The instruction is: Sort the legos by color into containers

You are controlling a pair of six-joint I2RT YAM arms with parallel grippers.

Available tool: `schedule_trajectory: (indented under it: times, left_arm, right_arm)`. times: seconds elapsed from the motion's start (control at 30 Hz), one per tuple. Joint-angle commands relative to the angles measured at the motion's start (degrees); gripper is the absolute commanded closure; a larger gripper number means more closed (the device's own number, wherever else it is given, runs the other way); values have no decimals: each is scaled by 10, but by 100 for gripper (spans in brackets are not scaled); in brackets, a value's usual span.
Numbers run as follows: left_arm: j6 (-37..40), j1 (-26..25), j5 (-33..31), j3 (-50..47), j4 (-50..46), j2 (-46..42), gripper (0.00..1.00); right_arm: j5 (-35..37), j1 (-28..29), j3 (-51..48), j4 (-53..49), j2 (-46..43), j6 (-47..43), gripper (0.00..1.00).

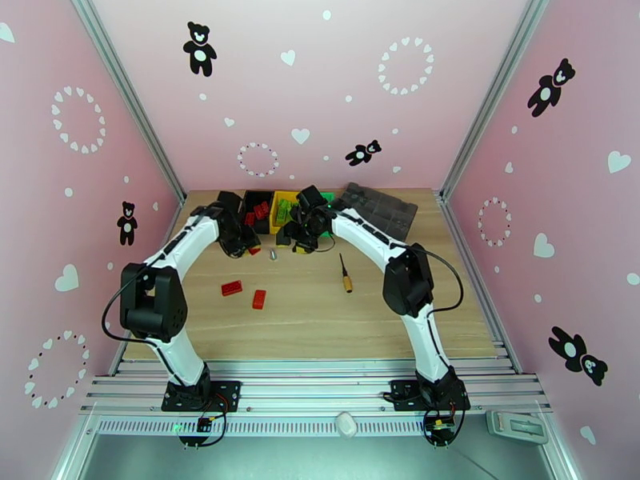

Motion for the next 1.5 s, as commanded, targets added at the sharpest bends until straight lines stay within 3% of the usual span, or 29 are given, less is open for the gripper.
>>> schedule_trajectory:
  times: [0.0, 0.3, 0.47, 0.6, 0.83, 1.13, 1.47]
  left_arm:
    - [-6, 25, 56, 60, 20, 43, 71]
    - [-21, 55, 75, 336, -34, 230, 68]
    - [-39, 56, 90, 521, -83, 342, 48]
    - [-40, 56, 90, 553, -92, 356, 34]
    - [-17, 56, 60, 413, -65, 255, 31]
    - [18, 41, -35, 173, -56, 70, 27]
    - [23, -51, -116, -102, -36, -102, 27]
  right_arm:
    - [-14, -5, 29, 9, 14, 19, 37]
    - [18, -21, 23, -15, -2, 4, 37]
    - [32, -24, 22, -28, -7, 0, 37]
    - [37, -25, 21, -36, -10, -4, 36]
    - [35, -26, 24, -51, -5, -21, 36]
    - [44, -24, 23, -97, -9, -76, 36]
    - [72, -15, -42, -130, -30, -137, 35]
